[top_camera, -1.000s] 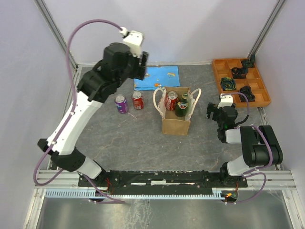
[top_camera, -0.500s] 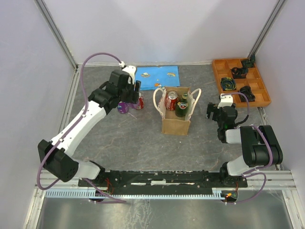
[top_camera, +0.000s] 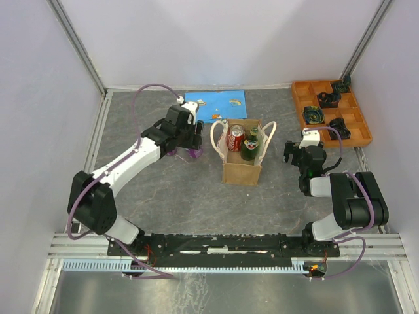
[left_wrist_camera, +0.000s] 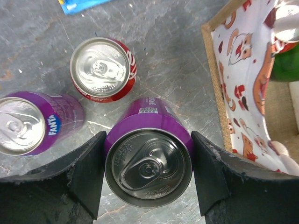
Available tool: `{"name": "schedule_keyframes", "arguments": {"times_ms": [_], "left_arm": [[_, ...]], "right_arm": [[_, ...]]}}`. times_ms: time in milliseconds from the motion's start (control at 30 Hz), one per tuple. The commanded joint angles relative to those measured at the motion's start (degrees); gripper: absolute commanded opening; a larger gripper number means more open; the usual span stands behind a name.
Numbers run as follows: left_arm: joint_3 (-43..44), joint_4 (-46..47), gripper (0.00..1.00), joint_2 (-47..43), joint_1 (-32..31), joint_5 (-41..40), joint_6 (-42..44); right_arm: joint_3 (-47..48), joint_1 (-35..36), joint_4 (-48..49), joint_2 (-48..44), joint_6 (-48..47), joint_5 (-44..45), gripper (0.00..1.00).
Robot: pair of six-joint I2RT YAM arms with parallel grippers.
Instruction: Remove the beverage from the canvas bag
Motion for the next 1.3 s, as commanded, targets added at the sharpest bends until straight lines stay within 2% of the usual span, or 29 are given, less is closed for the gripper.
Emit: {"name": "schedule_keyframes", "arguments": {"times_ms": [0,500,933,1000,1033,1067,1100,1167,1267], "left_arm": [[0.7,7.16,0.03,1.17,-0.78,-1.08,-2.42],[-1.77,8.09,0.03,6.35,-1.09,-2.92,-2.51],[-1.65,6.84,0.08,7.94,-2.38,-3.25,-3.16],[-1.51,6.41,0.17,8.06,-2.6,-3.25,-3.21],[-1.42,6.15,0.25,8.16,-2.75,-3.31,-3.28],[-1.24,5.77,0.38,8.24,-2.89,-3.32,-3.42],[-0.99,5.2,0.56,8.34,-2.9,-3.47,-3.58],[-0.38,4.17,0.76,8.51,-3.15,-3.69,-3.86],[0.63,2.75,0.99,8.31,-3.41,-4.25,-4.13]], "right_arm": [[1.34,-0.17,2.37,-0.22,-0.28,-0.44,0.99],[1.29,-0.16,2.39,-0.26,-0.25,-0.44,0.99],[1.37,-0.16,2.37,-0.24,-0.29,-0.44,0.99],[1.35,-0.16,2.37,-0.23,-0.32,-0.44,0.99],[1.35,-0.2,2.37,-0.22,-0.29,-0.44,0.99],[1.37,-0.17,2.37,-0.26,-0.29,-0.44,0.99],[1.35,-0.16,2.37,-0.26,-0.28,-0.44,0.99],[1.37,-0.16,2.37,-0.23,-0.28,-0.44,0.99],[1.37,-0.18,2.37,-0.22,-0.28,-0.44,0.99]]}}
